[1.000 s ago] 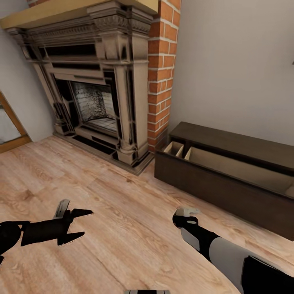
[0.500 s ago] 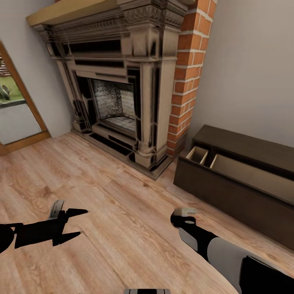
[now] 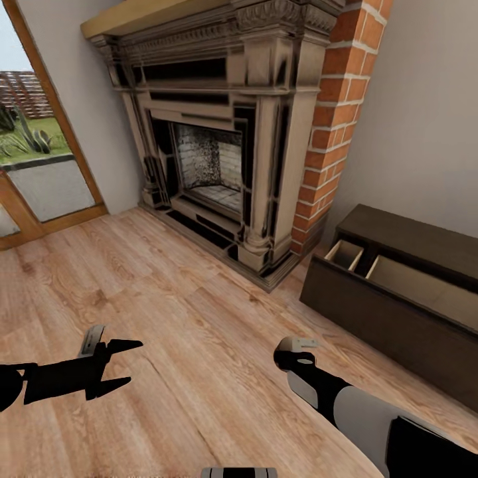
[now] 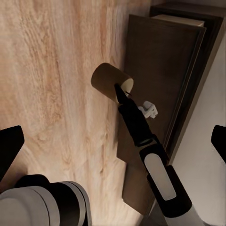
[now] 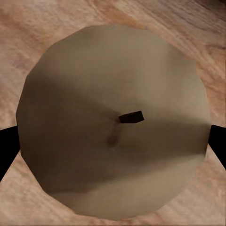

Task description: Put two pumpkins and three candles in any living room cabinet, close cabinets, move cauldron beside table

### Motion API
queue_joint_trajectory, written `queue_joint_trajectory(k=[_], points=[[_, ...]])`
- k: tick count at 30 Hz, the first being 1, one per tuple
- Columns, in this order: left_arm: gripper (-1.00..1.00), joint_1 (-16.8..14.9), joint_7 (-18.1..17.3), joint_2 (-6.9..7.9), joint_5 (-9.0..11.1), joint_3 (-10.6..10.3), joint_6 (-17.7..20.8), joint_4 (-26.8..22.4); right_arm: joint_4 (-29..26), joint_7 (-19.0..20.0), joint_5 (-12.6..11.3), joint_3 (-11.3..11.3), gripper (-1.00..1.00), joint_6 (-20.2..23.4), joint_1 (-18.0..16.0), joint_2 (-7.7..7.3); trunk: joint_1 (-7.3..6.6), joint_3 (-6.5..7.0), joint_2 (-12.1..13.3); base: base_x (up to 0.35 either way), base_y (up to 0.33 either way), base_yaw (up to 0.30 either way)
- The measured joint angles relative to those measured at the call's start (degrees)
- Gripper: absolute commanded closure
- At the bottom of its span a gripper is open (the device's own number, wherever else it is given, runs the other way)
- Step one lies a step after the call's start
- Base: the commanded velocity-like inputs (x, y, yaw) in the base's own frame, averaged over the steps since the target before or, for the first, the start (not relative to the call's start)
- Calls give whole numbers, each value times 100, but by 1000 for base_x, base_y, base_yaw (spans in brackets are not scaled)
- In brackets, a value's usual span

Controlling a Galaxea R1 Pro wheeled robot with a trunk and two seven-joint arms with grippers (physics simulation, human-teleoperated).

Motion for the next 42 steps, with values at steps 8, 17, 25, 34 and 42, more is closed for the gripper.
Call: queue_joint_trajectory(k=[8,17,25,34,42], points=[[-100,0,0,0,-2,0,-3,-4,3,-1,-1,-1,100,-5,-2,12,0,-46,0,0,0,206],[-100,0,0,0,-2,0,-3,0,-2,-1,3,-1,100,-6,0,20,0,-98,0,8,0,206],[-100,0,0,0,-4,-1,-6,-1,-3,0,7,-1,100,-12,-1,23,-3,-144,0,192,82,206],[-100,-1,0,0,-13,6,-3,-1,-3,5,16,13,100,-19,-1,80,-3,-184,0,304,155,132],[-100,-1,1,0,-7,16,-2,-2,-11,-8,-1,583,100,-16,1,148,-3,-186,0,310,189,5]])
